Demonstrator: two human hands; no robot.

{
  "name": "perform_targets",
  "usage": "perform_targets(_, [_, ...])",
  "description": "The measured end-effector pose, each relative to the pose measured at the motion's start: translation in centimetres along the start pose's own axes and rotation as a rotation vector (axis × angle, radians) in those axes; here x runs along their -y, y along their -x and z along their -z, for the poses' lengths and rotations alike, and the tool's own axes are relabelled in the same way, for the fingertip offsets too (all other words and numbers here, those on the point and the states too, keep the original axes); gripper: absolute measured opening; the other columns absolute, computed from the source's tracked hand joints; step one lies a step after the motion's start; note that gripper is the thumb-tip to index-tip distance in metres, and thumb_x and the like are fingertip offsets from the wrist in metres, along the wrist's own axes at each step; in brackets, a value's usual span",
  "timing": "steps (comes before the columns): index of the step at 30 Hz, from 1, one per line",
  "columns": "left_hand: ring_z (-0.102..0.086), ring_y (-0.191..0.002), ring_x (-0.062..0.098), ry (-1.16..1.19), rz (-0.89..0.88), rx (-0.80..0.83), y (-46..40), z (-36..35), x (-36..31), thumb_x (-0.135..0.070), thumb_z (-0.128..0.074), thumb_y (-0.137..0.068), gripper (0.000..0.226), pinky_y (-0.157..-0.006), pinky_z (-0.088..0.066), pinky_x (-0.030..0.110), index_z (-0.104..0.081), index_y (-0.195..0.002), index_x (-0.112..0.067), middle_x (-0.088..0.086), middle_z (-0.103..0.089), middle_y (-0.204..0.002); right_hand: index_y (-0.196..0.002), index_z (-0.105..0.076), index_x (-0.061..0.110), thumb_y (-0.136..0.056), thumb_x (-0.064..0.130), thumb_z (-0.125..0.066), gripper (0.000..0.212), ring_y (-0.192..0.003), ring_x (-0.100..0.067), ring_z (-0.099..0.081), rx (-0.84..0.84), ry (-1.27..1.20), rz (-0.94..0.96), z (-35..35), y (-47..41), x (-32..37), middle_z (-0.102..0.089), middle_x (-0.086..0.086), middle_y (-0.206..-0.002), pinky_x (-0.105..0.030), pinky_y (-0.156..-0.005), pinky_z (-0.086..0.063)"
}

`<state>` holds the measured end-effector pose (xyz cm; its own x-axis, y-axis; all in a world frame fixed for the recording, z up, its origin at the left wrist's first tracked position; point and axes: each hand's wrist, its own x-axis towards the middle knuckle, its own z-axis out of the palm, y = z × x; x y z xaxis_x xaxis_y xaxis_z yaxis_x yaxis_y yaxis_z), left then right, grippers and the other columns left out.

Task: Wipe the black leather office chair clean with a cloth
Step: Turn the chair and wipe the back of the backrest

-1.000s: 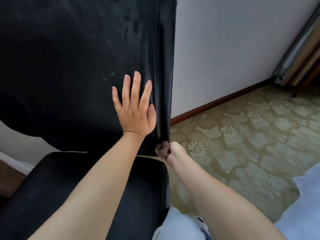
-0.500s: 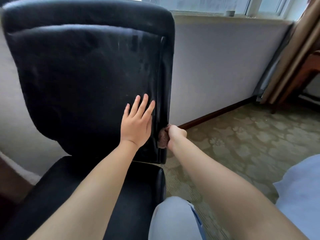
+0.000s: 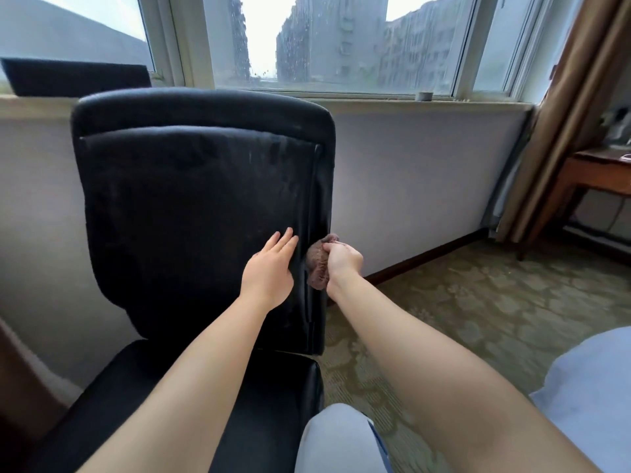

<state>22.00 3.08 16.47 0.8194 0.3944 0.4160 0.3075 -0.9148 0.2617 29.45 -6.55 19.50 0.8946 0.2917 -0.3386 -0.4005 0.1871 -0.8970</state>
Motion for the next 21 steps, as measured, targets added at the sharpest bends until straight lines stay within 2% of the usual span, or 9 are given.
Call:
perform_targets(2, [-0.013,-0.147,0.009,0.064,0.035,0.032,0.0,0.9,-0.4,0.004,-0.035,-0.092,0.062,-0.108,-0.036,0.030,-0.031,-0.149,-0.019,-0.012,-0.015,-0.159,-0.110,-0.065,0.010,-0.089,0.007,-0.054,0.024,-0.089,-0.025,-0.062,0.026,-0.015,0.015,0.1,0.7,0.1,-0.066,-0.009,-0.104,-0.037,-0.081,-0.052])
perform_targets(5, [-0.038,-0.136,0.014,0.255,0.175,0.044,0.1,1.9,-1.0,0.000,-0.034,-0.092,0.054,-0.105,-0.040,0.032,-0.047,-0.141,-0.020,-0.008,-0.039,-0.150,-0.102,-0.065,0.009,-0.087,0.005,-0.054,0.019,-0.083,-0.024,-0.062,0.067,-0.015,0.042,0.4,1.8,0.2,-0.066,-0.010,-0.094,-0.031,-0.068,-0.051])
perform_targets(7, [-0.054,-0.121,0.018,0.458,0.299,0.029,0.5,2.3,-1.3,-0.004,-0.037,-0.093,0.044,-0.099,-0.045,0.032,-0.058,-0.129,-0.019,-0.002,-0.059,-0.132,-0.103,-0.064,0.007,-0.086,0.004,-0.055,0.020,-0.081,-0.023,-0.062,0.123,-0.005,0.048,0.7,2.9,0.2,-0.065,-0.010,-0.093,-0.029,-0.065,-0.051])
perform_targets(9, [-0.064,-0.101,0.020,0.708,0.423,0.011,1.0,2.8,-1.8,-0.006,-0.040,-0.093,0.033,-0.089,-0.051,0.035,-0.064,-0.114,-0.017,0.004,-0.068,-0.112,-0.102,-0.063,0.005,-0.085,0.003,-0.055,0.019,-0.078,-0.023,-0.062,0.179,-0.007,0.058,0.9,3.8,0.1,-0.064,-0.011,-0.089,-0.030,-0.065,-0.053])
perform_targets(11, [-0.067,-0.086,0.022,0.905,0.527,0.032,1.7,3.6,-2.7,-0.008,-0.041,-0.095,0.026,-0.079,-0.054,0.037,-0.064,-0.106,-0.015,0.008,-0.068,-0.100,-0.104,-0.063,0.003,-0.086,0.005,-0.054,0.020,-0.078,-0.025,-0.063,0.213,-0.043,0.063,0.9,4.7,-0.1,-0.064,-0.013,-0.090,-0.033,-0.067,-0.055])
perform_targets(13, [-0.068,-0.086,0.026,0.995,0.582,0.060,2.4,4.6,-3.5,-0.011,-0.043,-0.095,0.022,-0.079,-0.057,0.039,-0.065,-0.097,-0.014,0.010,-0.068,-0.095,-0.108,-0.062,0.001,-0.090,0.012,-0.052,0.024,-0.082,-0.027,-0.064,0.220,-0.054,0.058,0.8,5.9,-0.2,-0.065,-0.015,-0.095,-0.037,-0.073,-0.056])
perform_targets(16, [-0.066,-0.077,0.022,1.066,0.648,0.086,3.6,5.8,-3.8,-0.013,-0.048,-0.094,0.017,-0.076,-0.057,0.036,-0.065,-0.092,-0.011,0.006,-0.066,-0.085,-0.096,-0.062,0.000,-0.091,0.015,-0.043,0.024,-0.070,-0.024,-0.061,0.242,-0.102,0.014,0.8,7.5,-0.2,-0.062,-0.014,-0.082,-0.031,-0.064,-0.053])
perform_targets(18, [-0.064,-0.078,0.019,1.106,0.691,0.096,4.5,6.6,-3.5,-0.015,-0.050,-0.094,0.015,-0.074,-0.054,0.032,-0.065,-0.093,-0.011,0.005,-0.066,-0.084,-0.091,-0.063,0.003,-0.091,0.010,-0.042,0.022,-0.068,-0.024,-0.062,0.242,-0.100,-0.007,0.9,8.5,-0.2,-0.063,-0.012,-0.078,-0.029,-0.062,-0.052])
perform_targets(21, [-0.065,-0.085,0.023,1.202,0.724,0.153,6.3,7.7,-2.7,-0.012,-0.055,-0.093,0.013,-0.078,-0.054,0.034,-0.066,-0.090,-0.008,0.007,-0.068,-0.084,-0.092,-0.065,0.012,-0.087,0.001,-0.050,0.019,-0.082,-0.025,-0.064,0.223,0.000,0.039,0.7,9.2,-1.0,-0.066,-0.010,-0.088,-0.033,-0.073,-0.053])
